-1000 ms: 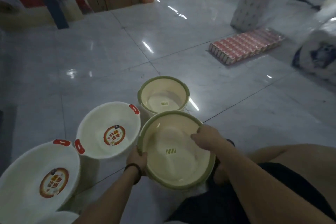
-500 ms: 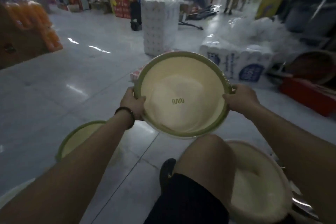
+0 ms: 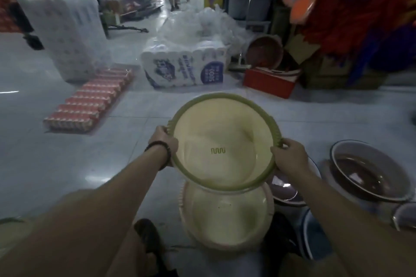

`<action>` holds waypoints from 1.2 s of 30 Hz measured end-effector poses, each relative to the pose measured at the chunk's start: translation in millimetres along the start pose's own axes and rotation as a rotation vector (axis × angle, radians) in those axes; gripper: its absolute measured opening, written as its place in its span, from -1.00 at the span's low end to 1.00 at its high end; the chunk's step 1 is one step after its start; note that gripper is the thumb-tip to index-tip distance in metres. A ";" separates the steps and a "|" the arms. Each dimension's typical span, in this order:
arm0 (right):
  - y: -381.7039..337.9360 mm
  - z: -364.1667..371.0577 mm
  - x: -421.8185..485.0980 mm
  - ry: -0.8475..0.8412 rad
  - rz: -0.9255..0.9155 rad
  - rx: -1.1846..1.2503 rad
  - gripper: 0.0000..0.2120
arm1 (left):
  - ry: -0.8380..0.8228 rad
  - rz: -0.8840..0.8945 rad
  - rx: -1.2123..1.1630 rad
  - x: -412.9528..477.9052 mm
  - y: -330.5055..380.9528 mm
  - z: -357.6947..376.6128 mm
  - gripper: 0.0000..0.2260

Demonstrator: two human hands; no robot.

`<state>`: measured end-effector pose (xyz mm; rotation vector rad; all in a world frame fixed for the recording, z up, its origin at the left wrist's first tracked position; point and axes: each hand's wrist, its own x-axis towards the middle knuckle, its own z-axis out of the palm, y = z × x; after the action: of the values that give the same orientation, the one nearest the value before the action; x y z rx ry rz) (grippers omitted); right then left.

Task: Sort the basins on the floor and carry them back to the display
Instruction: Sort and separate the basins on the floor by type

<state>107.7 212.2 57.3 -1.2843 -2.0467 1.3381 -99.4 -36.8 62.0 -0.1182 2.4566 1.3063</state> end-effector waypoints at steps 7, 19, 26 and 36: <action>115.4 13.7 4.5 -0.078 0.128 -0.088 -0.84 | -0.037 -0.125 0.181 -8.7 -96.3 80.5 -0.80; 171.7 35.2 -6.8 -0.142 0.219 -0.154 -0.87 | -0.016 -0.154 0.205 -12.4 -156.4 114.9 -0.69; 226.2 63.7 6.7 -0.311 0.470 -0.076 -0.35 | -0.281 -0.246 0.171 -9.3 -175.2 114.9 -0.19; 152.6 123.8 48.7 -0.321 0.327 -0.094 -0.64 | -0.239 -0.372 0.145 70.0 -158.3 90.3 -0.17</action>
<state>69.1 208.8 -141.4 -1.5866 -2.1986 1.7056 -103.0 -46.9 -132.9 -0.3428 2.1860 0.9244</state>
